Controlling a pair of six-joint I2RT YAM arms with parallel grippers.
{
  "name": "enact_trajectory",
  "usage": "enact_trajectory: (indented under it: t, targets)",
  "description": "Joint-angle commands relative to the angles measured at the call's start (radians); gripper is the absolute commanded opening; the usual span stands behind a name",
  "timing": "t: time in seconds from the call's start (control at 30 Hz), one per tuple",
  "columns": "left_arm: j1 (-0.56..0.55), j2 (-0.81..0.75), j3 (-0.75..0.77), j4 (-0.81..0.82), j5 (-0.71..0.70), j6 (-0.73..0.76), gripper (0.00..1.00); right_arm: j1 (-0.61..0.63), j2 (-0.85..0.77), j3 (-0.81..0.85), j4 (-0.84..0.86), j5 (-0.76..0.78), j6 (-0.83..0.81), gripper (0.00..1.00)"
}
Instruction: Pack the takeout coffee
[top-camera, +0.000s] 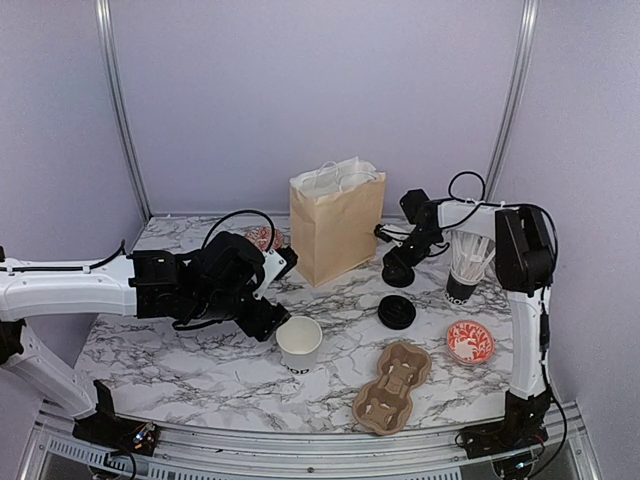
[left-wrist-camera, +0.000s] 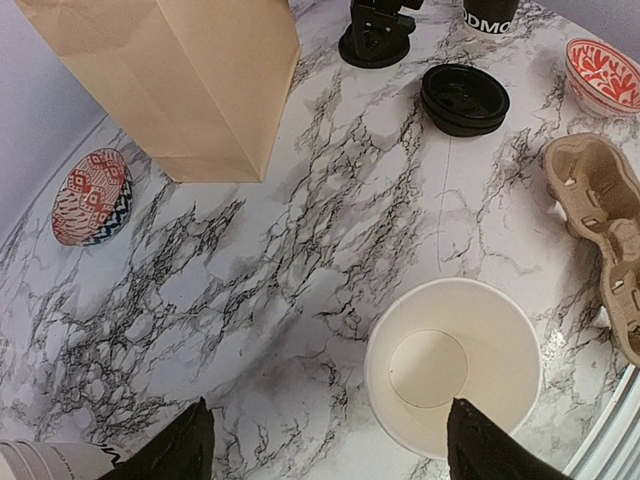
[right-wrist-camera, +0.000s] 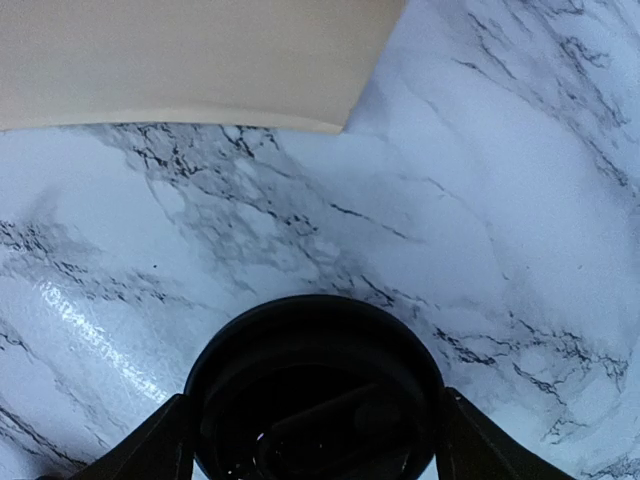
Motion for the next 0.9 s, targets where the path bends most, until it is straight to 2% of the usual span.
enact_trajectory:
  t: [0.0,0.3,0.43,0.5,0.67,0.87]
  targets:
    - [0.002,0.002,-0.011,0.016,0.001,0.005,0.81,-0.004,-0.021,0.011,-0.047,-0.039,-0.005,0.74]
    - [0.002,-0.014,-0.006,0.014,-0.019,0.02,0.81,0.016,-0.166,-0.083,-0.006,-0.087,-0.011,0.71]
    - [0.003,-0.017,-0.001,0.012,-0.023,0.022,0.81,0.038,-0.166,-0.108,0.0,-0.065,-0.019,0.73]
    - [0.002,-0.016,0.004,0.009,-0.022,0.02,0.81,0.042,-0.15,-0.096,-0.019,-0.076,-0.023,0.71]
    - [0.003,-0.036,0.011,-0.011,-0.032,0.011,0.81,0.092,-0.177,-0.101,-0.012,-0.144,-0.058,0.69]
    - [0.01,-0.089,0.003,-0.047,-0.082,0.003,0.82,0.168,-0.296,-0.133,-0.003,-0.246,-0.087,0.67]
